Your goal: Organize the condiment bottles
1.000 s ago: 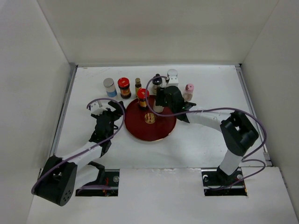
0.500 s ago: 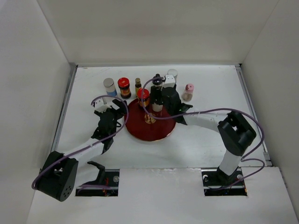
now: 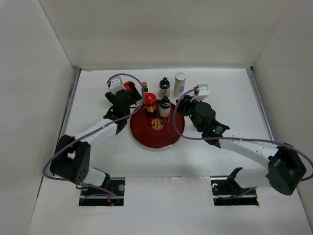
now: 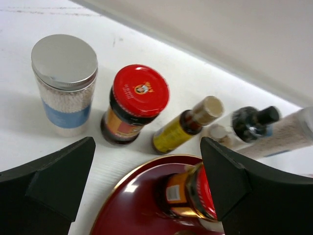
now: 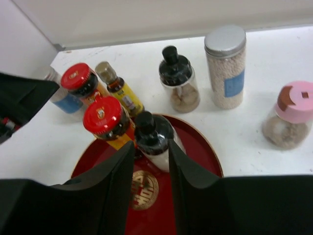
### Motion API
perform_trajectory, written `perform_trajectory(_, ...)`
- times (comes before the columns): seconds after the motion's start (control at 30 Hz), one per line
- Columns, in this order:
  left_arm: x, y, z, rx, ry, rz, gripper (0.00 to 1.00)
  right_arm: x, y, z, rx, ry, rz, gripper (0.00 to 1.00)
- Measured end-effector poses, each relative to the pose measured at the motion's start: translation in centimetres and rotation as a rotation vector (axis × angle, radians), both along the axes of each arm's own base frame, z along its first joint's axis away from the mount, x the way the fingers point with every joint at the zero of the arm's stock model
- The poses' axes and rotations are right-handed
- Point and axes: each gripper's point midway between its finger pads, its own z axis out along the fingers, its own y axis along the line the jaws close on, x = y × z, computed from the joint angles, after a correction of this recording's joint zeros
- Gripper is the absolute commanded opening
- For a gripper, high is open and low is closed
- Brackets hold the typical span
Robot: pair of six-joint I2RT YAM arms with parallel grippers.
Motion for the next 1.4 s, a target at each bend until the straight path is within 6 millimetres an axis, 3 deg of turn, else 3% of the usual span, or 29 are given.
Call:
perform_trajectory(0.1,1.0,0.4,-1.7,0.056,0.063,0.013,0.90,-1.1,-0.9,-1.2,-0.002,0.019,0.000,0.57)
perform_trajectory(0.17,1.7,0.5,-2.7,0.089,0.101,0.017,0.90,-1.6,-1.3,-2.0,-0.002,0.032,0.003,0.73)
perform_trajectory(0.27,2.6,0.5,-3.6,0.123,0.134,0.016,0.90,-1.9,-1.3,-2.7,0.000,0.046,0.010,0.82)
perform_trajectory(0.63,6.1,0.2,-4.5,0.191,0.166,0.014,0.88,-2.1,-1.0,-3.0,0.010,0.053,0.029,0.83)
perform_trajectory(0.9,7.9,-0.2,-7.0,0.245,0.211,0.008,0.78,-2.2,-0.9,-3.0,0.014,0.053,0.036,0.84)
perform_trajectory(1.03,8.1,0.1,-7.9,0.268,0.222,0.023,0.58,-2.2,-0.9,-3.3,0.010,0.057,0.037,0.84)
perform_trajectory(1.13,8.1,0.1,-7.9,0.270,0.218,0.026,0.48,-2.2,-0.8,-3.5,0.007,0.062,0.037,0.84)
perform_trajectory(1.27,7.6,-0.1,-7.9,0.276,0.196,0.035,0.44,-2.1,-0.8,-3.7,0.003,0.065,0.037,0.84)
perform_trajectory(1.4,5.1,-0.6,-7.7,0.298,0.197,0.016,0.42,-2.1,-0.7,-3.7,0.006,0.063,0.037,0.84)
